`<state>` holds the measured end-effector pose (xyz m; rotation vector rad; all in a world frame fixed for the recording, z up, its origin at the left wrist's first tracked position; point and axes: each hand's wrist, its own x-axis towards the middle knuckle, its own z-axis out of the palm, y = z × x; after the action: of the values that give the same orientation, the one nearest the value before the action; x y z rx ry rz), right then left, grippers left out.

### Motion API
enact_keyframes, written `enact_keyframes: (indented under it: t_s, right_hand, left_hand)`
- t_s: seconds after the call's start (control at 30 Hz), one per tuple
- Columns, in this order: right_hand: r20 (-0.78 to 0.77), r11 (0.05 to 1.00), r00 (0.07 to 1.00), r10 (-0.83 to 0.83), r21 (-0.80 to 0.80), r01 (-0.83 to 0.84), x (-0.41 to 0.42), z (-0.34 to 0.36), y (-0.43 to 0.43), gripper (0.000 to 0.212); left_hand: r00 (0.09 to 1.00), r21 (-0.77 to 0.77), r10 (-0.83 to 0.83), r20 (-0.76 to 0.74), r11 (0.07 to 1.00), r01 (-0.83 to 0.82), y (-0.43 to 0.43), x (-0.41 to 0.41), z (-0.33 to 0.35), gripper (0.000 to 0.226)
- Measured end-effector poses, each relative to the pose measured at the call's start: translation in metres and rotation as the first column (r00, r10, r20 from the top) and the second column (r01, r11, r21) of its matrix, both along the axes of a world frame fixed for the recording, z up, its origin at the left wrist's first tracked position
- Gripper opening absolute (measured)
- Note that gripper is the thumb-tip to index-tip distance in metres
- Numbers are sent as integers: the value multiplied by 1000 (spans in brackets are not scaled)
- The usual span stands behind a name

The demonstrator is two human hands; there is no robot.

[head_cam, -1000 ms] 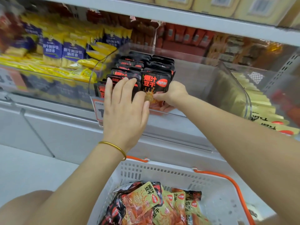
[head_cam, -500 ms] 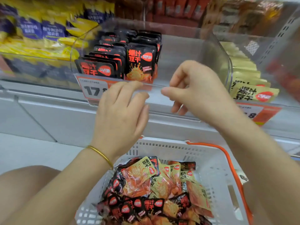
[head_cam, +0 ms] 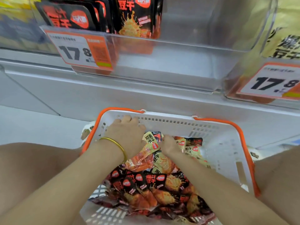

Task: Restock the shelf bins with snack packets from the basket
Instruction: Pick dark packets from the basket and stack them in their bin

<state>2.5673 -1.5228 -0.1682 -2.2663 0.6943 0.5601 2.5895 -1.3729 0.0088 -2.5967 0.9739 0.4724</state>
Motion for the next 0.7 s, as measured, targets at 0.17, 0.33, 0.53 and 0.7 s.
enact_keyframes:
  t_s: [0.17, 0.33, 0.53, 0.7]
  right_hand:
    - [91, 982, 983, -161, 119, 149, 8, -21, -2, 24]
    - [224, 967, 949, -220, 178, 182, 13, -3, -10, 30]
    - [357, 979, 919, 171, 45, -199, 16, 103, -39, 27]
    - [495, 949, 864, 93, 218, -227, -1, 187, -44, 20]
  left_hand:
    - [995, 45, -25, -93, 999, 30, -9, -4, -7, 47]
    - [994, 26, -39, -104, 999, 42, -15, -1, -9, 47]
    - [993, -109, 80, -84, 990, -88, -19, 6, -3, 48]
    - [891, -475, 281, -356, 767, -431, -22, 20, 8, 48]
